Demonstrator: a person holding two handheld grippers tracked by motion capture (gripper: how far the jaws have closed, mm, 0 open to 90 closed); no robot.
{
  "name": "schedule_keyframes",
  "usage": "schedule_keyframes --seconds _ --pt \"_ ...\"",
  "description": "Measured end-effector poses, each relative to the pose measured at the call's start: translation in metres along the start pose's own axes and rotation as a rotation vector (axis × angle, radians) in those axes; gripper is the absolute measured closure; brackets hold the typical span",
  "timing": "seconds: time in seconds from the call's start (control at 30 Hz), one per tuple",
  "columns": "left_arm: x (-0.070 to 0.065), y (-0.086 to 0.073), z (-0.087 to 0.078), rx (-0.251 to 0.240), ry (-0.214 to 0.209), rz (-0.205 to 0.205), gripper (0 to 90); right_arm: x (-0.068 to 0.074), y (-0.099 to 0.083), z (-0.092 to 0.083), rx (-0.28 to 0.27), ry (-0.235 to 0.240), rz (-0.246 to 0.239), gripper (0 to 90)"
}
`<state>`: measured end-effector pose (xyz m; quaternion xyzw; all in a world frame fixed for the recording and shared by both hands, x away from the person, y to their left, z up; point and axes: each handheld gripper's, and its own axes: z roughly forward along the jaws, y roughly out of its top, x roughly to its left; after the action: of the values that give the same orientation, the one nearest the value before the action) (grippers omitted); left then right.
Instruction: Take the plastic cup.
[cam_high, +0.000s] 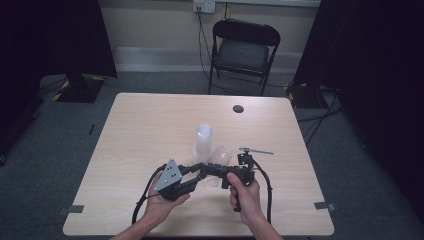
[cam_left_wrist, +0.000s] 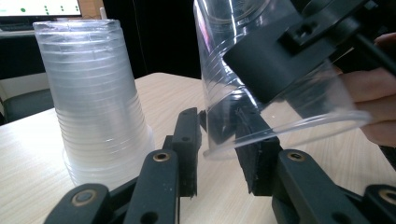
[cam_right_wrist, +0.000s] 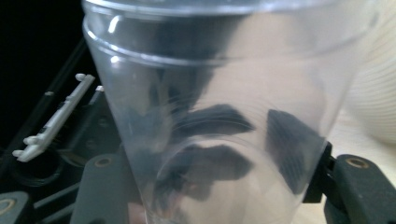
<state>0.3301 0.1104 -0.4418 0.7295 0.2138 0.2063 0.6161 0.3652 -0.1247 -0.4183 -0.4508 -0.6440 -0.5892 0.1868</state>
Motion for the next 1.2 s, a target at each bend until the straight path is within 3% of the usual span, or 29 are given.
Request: schedule_keyframes --seconds 0.33,0.57,0.73,0.9,1.2 --pt "-0.001 0.001 -0.001 -0.032 0.027 0.013 70.1 0.004 -0.003 0.007 0.023 0.03 0.037 38.2" --pt "-0.002 0.003 -0.004 -0.032 0.033 0.009 82.2 0.003 -0.003 0.008 0.027 0.049 0.051 34.4" --pt "-0.001 0.004 -0.004 -0.006 0.034 -0.004 84.5 0.004 -0.004 0.009 0.015 0.038 0.018 27.1" --pt "0.005 0.004 -0.006 0.002 0.049 -0.025 85.1 0.006 -0.004 0.008 0.015 -0.003 -0.027 20.4" --pt "0.012 0.004 -0.009 0.044 0.053 -0.073 85.6 0.007 -0.002 0.003 0.007 -0.028 -0.077 19.4"
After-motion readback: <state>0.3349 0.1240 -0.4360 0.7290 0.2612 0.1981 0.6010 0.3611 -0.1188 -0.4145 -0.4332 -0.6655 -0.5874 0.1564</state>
